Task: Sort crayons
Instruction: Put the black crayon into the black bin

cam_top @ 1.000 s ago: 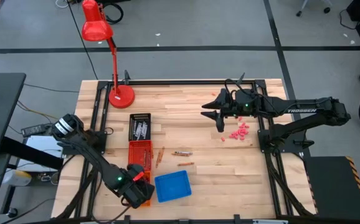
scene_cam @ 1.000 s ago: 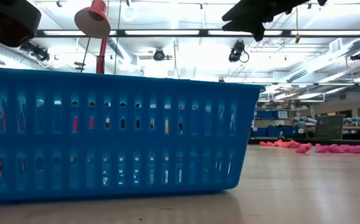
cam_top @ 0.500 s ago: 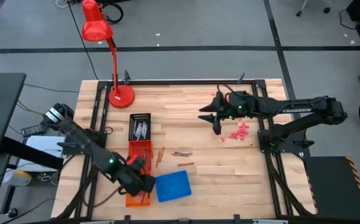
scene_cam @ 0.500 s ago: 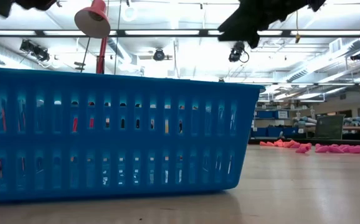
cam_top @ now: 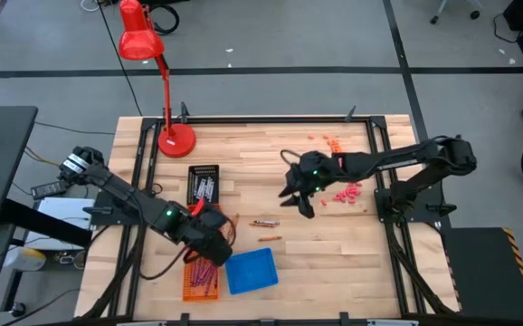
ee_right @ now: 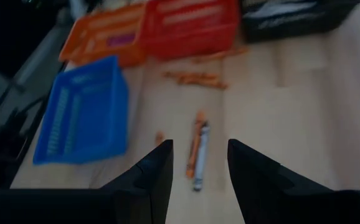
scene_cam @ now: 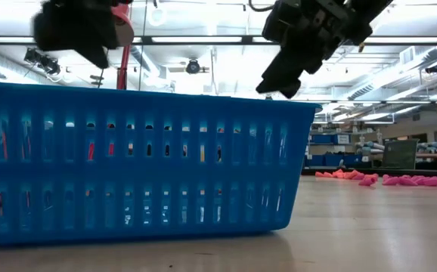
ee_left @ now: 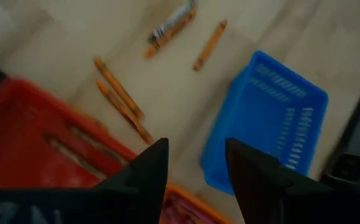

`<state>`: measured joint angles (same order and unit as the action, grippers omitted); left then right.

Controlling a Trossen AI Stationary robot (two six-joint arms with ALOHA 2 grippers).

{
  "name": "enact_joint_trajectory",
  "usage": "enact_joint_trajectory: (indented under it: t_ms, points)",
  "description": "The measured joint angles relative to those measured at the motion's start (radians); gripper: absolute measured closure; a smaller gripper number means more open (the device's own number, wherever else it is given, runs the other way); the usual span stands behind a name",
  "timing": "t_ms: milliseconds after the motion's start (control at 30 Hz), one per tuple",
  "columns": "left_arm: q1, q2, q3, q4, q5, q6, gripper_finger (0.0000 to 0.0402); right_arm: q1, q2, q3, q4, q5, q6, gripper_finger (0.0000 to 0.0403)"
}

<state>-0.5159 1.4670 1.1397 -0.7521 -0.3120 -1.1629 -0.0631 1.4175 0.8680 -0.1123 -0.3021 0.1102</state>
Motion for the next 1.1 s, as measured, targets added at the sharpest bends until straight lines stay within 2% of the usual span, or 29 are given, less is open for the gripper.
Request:
enact_joint_trajectory:
  t_ms: [167, 333, 567, 833, 1100]
  points:
    - [0.028, 0.000, 0.000, -0.036, -0.029, 0.095, 0.0230, 0.029, 0.064, 0.000, 0.009, -0.048, -0.016, 0.0247]
    - [0.049, -0.007, 0.000, -0.154, -0.028, 0.052, 0.0230, 0.047, 0.110, 0.000, 0.030, -0.062, -0.030, 0.0247]
    - [0.089, -0.122, -0.001, -0.339, -0.028, 0.047, 0.0230, 0.043, 0.130, 0.000, 0.068, -0.058, -0.053, 0.0239]
    - [0.140, -0.265, 0.000, -0.434, -0.066, 0.074, 0.0230, 0.045, 0.144, 0.000, 0.075, -0.032, -0.074, 0.0214]
    - [0.138, -0.300, 0.000, -0.575, -0.079, 0.094, 0.0231, 0.065, 0.224, 0.000, 0.123, 0.005, -0.084, 0.0196]
